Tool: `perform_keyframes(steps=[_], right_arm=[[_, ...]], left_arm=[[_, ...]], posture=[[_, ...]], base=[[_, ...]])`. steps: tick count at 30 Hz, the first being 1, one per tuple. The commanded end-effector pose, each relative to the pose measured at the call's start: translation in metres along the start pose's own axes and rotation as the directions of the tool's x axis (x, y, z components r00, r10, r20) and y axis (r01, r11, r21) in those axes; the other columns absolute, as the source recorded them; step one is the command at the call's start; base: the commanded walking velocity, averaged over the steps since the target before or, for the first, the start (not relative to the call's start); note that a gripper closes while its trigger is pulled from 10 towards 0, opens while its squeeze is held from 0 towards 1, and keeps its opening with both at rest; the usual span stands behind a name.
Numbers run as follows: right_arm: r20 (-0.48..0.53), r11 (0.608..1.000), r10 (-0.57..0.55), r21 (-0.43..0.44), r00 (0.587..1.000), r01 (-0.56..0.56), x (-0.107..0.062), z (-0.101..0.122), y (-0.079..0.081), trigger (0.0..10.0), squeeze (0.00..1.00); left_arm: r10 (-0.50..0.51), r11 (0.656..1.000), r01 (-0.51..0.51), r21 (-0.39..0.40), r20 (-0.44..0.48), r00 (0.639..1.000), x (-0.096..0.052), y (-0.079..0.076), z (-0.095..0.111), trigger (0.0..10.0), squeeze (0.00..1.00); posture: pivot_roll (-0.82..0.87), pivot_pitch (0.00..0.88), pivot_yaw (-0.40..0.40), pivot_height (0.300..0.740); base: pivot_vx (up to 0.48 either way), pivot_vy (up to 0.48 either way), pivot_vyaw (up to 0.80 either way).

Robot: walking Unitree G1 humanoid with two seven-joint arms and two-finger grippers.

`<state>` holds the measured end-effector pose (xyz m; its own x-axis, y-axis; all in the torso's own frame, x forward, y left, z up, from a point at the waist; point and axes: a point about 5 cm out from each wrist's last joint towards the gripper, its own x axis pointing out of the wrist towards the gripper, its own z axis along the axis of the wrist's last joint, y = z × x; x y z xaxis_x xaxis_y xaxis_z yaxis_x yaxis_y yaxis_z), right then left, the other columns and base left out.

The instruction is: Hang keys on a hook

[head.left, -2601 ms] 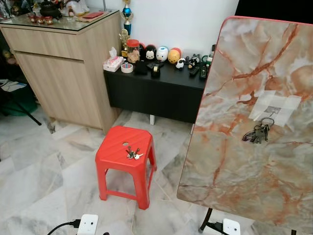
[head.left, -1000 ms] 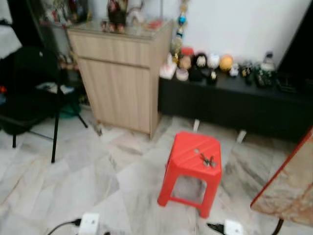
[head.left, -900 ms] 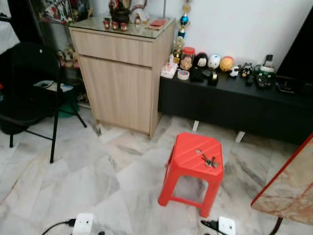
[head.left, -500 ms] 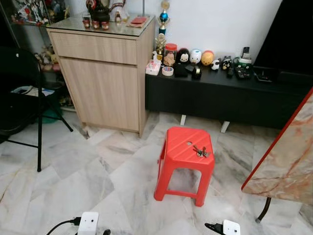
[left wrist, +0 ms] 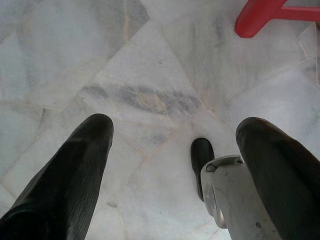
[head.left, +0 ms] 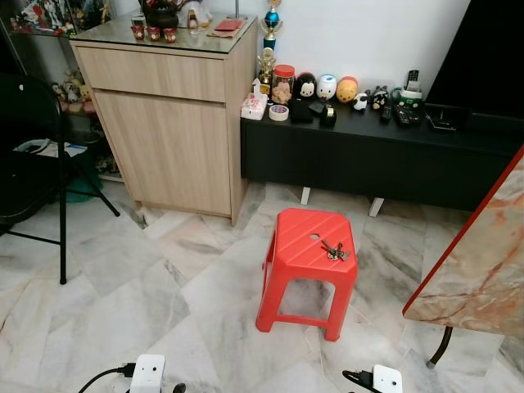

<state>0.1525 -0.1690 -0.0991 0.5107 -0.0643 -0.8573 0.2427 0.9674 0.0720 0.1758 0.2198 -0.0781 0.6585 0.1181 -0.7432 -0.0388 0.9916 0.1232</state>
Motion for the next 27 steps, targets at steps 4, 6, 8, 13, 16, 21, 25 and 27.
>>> perform_keyframes(steps=[4,6,8,13,16,21,25,27], right_arm=[[0.016,1.000,0.005,-0.010,1.000,-0.005,0.0005,0.0045,-0.0019,10.0,0.00],[0.016,1.000,0.007,-0.011,1.000,-0.007,0.0005,0.0045,-0.0018,10.0,0.00],[0.015,1.000,0.011,-0.015,1.000,-0.011,0.0005,0.0046,-0.0017,10.0,0.00],[0.015,1.000,0.015,-0.020,1.000,-0.014,0.0005,0.0048,-0.0015,10.0,0.00],[0.017,0.999,0.022,-0.035,1.000,-0.022,0.0006,0.0055,-0.0011,10.0,0.00],[0.022,0.997,0.036,-0.070,0.999,-0.035,0.0007,0.0070,-0.0008,10.0,0.00],[0.024,0.998,0.035,-0.053,0.999,-0.034,0.0007,0.0068,-0.0005,10.0,0.00],[0.025,0.998,0.035,-0.050,0.999,-0.034,0.0007,0.0068,-0.0005,10.0,0.00]], left_arm=[[-0.006,1.000,0.006,-0.021,-0.001,1.000,0.0003,-0.0026,0.0003,10.0,0.00],[-0.006,1.000,0.006,-0.021,-0.002,1.000,0.0003,-0.0026,0.0003,10.0,0.00],[-0.008,1.000,0.008,-0.023,-0.002,1.000,0.0003,-0.0028,0.0002,10.0,0.00],[-0.010,1.000,0.010,-0.025,0.001,1.000,0.0003,-0.0029,0.0005,10.0,0.00],[-0.011,1.000,0.011,-0.026,0.002,1.000,0.0004,-0.0031,0.0009,10.0,0.00],[-0.013,1.000,0.013,-0.027,0.003,1.000,0.0005,-0.0034,0.0011,10.0,0.00],[-0.014,1.000,0.014,-0.027,0.004,1.000,0.0006,-0.0037,0.0015,10.0,0.00],[-0.015,1.000,0.015,-0.027,0.004,1.000,0.0007,-0.0040,0.0015,10.0,0.00]], posture=[[0.08,0.013,-0.068,0.740],[0.08,0.013,-0.068,0.740],[0.08,0.013,-0.068,0.740],[0.08,0.014,-0.068,0.740],[0.08,0.012,-0.069,0.740],[0.08,0.011,-0.069,0.740],[0.08,0.012,-0.070,0.740],[0.08,0.012,-0.070,0.740]], base=[[0.256,0.000,0.00],[0.268,0.000,0.00],[0.278,0.000,0.00],[0.298,0.000,0.00],[0.317,0.000,0.00],[0.327,0.000,0.00],[0.330,0.000,0.11],[0.328,0.000,0.00]])
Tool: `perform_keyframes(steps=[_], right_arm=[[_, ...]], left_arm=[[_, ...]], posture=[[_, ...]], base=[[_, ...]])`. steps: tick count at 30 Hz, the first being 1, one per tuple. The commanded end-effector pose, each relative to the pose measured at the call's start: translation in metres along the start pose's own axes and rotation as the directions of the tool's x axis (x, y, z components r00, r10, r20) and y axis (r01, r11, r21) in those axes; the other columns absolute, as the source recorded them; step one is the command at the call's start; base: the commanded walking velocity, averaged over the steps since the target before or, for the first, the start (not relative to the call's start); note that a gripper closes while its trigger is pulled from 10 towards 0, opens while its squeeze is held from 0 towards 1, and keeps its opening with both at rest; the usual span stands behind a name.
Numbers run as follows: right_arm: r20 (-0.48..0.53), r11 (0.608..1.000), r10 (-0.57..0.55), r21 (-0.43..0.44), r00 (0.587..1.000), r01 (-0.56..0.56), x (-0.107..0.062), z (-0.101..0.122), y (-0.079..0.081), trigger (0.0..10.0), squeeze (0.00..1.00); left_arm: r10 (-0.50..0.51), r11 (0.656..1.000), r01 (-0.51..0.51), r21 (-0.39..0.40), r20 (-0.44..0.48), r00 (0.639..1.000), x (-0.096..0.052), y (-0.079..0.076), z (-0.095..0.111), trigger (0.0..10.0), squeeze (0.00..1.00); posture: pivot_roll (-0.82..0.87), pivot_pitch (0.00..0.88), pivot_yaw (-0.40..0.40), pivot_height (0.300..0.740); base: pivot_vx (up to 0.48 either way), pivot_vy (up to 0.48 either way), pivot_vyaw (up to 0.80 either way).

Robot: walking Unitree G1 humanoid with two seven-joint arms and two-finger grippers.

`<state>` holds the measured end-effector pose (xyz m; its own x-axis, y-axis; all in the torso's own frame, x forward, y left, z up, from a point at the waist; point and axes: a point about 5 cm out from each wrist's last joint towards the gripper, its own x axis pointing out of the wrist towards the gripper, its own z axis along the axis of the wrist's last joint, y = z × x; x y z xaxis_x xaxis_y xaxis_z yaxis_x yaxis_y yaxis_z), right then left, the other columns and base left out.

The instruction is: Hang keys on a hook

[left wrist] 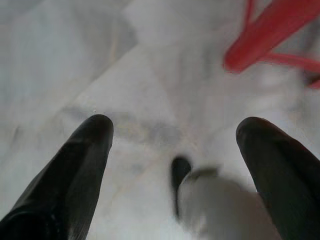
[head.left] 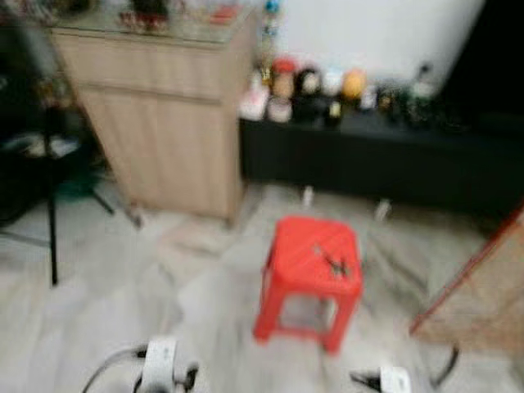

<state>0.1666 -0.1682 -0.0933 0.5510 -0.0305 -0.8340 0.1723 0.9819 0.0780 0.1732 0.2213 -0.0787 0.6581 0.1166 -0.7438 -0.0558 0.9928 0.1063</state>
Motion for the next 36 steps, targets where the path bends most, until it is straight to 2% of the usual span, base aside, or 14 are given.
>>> perform_keyframes(steps=[1,8,19,22,25,28,36], right_arm=[[-0.012,1.000,-0.009,0.007,1.000,0.009,-0.0020,-0.0077,-0.0047,10.0,0.00],[-0.003,0.999,-0.009,0.036,1.000,0.009,-0.0020,-0.0073,-0.0047,10.0,0.00],[-0.012,0.999,-0.014,0.029,1.000,0.014,-0.0021,-0.0082,-0.0052,10.0,0.00],[-0.009,0.999,-0.009,0.036,1.000,0.009,-0.0021,-0.0081,-0.0048,10.0,0.00],[-0.002,1.000,-0.013,0.019,1.000,0.013,-0.0021,-0.0073,-0.0051,10.0,0.00],[-0.006,0.999,-0.018,0.038,1.000,0.018,-0.0021,-0.0080,-0.0048,10.0,0.00],[0.038,0.998,0.005,0.054,0.999,-0.007,-0.0025,-0.0050,-0.0039,10.0,0.00]], left_arm=[[-0.014,1.000,0.014,-0.003,0.004,1.000,0.0018,-0.0057,0.0037,10.0,0.00],[-0.018,1.000,0.018,-0.003,0.003,1.000,0.0018,-0.0071,0.0035,10.0,0.00],[-0.019,1.000,0.019,-0.002,-0.001,1.000,0.0014,-0.0071,0.0022,10.0,0.00],[-0.019,1.000,0.019,-0.001,-0.002,1.000,0.0015,-0.0070,0.0022,10.0,0.00],[-0.018,1.000,0.018,-0.001,-0.003,1.000,0.0015,-0.0067,0.0021,10.0,0.00],[-0.017,1.000,0.017,0.002,-0.003,1.000,0.0016,-0.0065,0.0024,10.0,0.00],[-0.012,1.000,0.012,0.003,-0.001,1.000,0.0014,-0.0067,0.0020,10.0,0.00]], posture=[[0.08,0.012,-0.070,0.740],[0.08,0.012,-0.071,0.740],[0.08,0.012,-0.072,0.740],[0.07,0.012,-0.072,0.740],[0.07,0.012,-0.072,0.740],[0.08,0.012,-0.072,0.740],[0.07,0.014,-0.074,0.740]], base=[[0.330,0.000,0.00],[0.328,0.000,0.00],[0.329,0.000,0.00],[0.330,0.000,-0.76],[0.330,0.000,0.00],[0.322,0.000,0.00],[0.186,0.000,0.00]])
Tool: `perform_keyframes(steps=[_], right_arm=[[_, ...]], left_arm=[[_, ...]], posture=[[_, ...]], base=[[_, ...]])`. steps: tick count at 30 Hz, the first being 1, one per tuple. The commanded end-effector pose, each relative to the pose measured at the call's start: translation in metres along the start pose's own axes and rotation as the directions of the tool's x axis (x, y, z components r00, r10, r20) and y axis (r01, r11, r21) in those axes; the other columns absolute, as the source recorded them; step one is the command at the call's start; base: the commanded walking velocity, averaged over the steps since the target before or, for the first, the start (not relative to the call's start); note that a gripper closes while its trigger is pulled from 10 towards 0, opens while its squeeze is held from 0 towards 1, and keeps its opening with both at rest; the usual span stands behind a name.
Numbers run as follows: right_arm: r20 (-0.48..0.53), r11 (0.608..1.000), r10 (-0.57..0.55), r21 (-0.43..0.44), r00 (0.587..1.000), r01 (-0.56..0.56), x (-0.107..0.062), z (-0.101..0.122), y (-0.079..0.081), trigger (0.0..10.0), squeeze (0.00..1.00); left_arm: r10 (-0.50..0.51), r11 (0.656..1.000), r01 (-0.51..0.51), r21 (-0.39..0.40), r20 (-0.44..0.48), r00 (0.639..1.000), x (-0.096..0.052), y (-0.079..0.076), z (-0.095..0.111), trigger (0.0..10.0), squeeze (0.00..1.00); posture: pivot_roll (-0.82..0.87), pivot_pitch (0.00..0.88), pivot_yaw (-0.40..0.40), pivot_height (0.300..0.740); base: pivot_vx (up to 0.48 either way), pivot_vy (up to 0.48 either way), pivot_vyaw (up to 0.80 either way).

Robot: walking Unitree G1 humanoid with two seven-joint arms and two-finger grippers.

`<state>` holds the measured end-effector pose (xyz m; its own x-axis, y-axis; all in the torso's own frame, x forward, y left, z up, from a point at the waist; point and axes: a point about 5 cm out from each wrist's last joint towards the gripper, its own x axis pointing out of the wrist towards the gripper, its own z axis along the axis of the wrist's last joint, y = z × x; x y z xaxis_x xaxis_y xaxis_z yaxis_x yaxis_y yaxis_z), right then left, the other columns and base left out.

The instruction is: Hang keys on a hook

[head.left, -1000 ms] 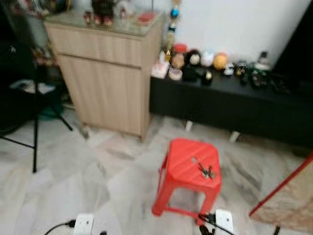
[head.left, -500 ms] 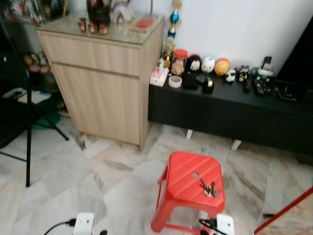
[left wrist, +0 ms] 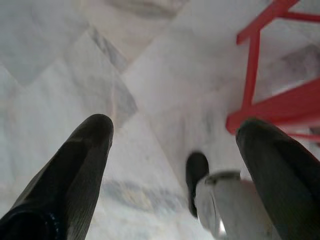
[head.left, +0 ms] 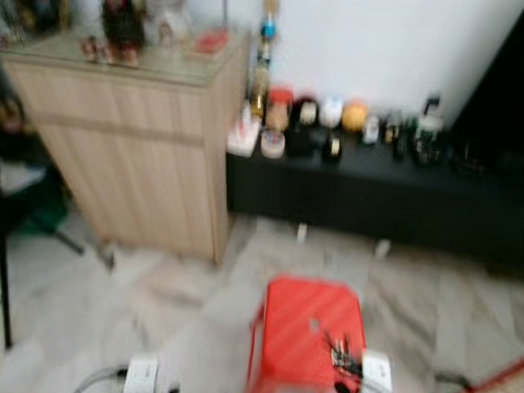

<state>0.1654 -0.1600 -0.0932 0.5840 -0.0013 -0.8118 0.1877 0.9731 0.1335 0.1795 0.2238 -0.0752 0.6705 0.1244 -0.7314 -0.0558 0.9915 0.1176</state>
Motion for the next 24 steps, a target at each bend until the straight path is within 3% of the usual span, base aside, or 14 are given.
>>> perform_keyframes(steps=[1,14,16,24], right_arm=[[0.016,1.000,-0.029,0.009,0.999,0.029,-0.002,-0.001,-0.012,10.0,0.00],[0.170,0.999,-0.034,0.019,0.985,0.031,-0.004,0.011,-0.012,10.0,0.00],[0.225,0.998,-0.044,-0.035,0.973,0.053,-0.006,0.016,-0.014,10.0,0.00],[0.332,0.995,-0.088,-0.005,0.939,0.095,-0.010,0.023,-0.015,10.0,0.00]], left_arm=[[-0.020,1.000,0.020,-0.005,-0.018,1.000,-0.001,-0.009,-0.005,10.0,0.00],[-0.015,1.000,0.015,-0.010,-0.008,1.000,-0.001,-0.009,-0.005,10.0,0.00],[-0.016,1.000,0.016,-0.014,-0.004,1.000,-0.001,-0.010,-0.005,10.0,0.00],[0.005,1.000,-0.005,-0.030,0.012,1.000,-0.002,-0.005,-0.005,10.0,0.00]], posture=[[0.07,0.014,-0.074,0.740],[0.07,0.016,-0.080,0.740],[0.06,0.017,-0.080,0.740],[0.07,0.019,-0.082,0.740]], base=[[0.000,0.000,0.00],[0.000,0.000,0.00],[0.000,0.000,0.00],[0.000,0.000,0.00]])
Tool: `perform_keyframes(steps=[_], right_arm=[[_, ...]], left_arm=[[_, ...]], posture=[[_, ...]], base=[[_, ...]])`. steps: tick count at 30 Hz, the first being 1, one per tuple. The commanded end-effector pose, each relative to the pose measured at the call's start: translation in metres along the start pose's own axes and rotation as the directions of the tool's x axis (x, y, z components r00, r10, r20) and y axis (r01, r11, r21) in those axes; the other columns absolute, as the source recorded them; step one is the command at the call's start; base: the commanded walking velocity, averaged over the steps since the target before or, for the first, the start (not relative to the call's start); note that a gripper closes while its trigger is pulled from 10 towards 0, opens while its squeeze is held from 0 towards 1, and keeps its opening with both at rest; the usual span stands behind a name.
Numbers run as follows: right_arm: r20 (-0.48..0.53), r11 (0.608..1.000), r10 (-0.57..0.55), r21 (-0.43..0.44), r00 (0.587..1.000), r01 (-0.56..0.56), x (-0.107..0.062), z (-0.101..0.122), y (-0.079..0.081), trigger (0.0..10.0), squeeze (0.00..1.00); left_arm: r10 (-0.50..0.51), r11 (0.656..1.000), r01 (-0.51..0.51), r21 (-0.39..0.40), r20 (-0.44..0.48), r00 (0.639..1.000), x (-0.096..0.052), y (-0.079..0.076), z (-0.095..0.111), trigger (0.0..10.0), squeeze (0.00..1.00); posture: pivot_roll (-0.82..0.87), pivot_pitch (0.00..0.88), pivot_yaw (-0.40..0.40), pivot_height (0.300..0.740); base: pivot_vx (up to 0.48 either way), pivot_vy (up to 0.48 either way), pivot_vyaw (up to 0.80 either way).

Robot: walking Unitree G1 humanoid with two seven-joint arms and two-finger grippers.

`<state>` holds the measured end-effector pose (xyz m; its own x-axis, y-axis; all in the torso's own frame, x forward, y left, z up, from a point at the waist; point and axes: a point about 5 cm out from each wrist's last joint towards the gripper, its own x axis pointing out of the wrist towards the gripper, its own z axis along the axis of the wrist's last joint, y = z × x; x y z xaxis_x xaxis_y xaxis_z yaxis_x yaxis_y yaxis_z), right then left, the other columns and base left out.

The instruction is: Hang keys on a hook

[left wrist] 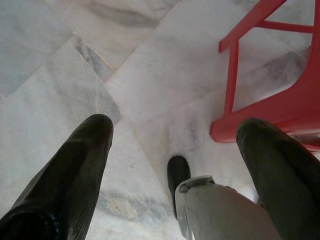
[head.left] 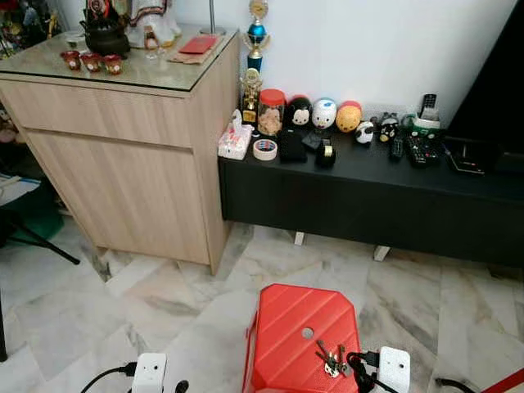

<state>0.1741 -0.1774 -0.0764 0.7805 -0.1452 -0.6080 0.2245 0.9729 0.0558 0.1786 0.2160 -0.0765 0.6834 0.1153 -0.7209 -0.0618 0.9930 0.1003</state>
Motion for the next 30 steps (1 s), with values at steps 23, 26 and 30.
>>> perform_keyframes(steps=[23,26,30], right_arm=[[0.518,0.996,0.081,-0.078,0.852,-0.047,0.000,0.104,0.030,10.0,0.00],[0.500,0.999,0.040,-0.044,0.865,-0.021,0.001,0.105,0.024,10.0,0.00],[0.494,0.999,0.040,-0.046,0.869,-0.020,0.004,0.113,0.028,10.0,0.00]], left_arm=[[0.035,0.998,-0.034,-0.048,0.026,0.999,-0.002,0.006,0.000,10.0,0.00],[0.035,0.998,-0.034,-0.049,0.029,0.999,-0.001,0.005,0.001,10.0,0.00],[0.034,0.998,-0.032,-0.049,0.030,0.999,-0.001,0.005,0.002,10.0,0.00]], posture=[[0.06,0.007,-0.092,0.740],[0.06,0.004,-0.093,0.740],[0.06,0.002,-0.096,0.740]], base=[[0.000,0.000,0.00],[0.000,0.000,0.00],[0.000,0.000,0.00]])
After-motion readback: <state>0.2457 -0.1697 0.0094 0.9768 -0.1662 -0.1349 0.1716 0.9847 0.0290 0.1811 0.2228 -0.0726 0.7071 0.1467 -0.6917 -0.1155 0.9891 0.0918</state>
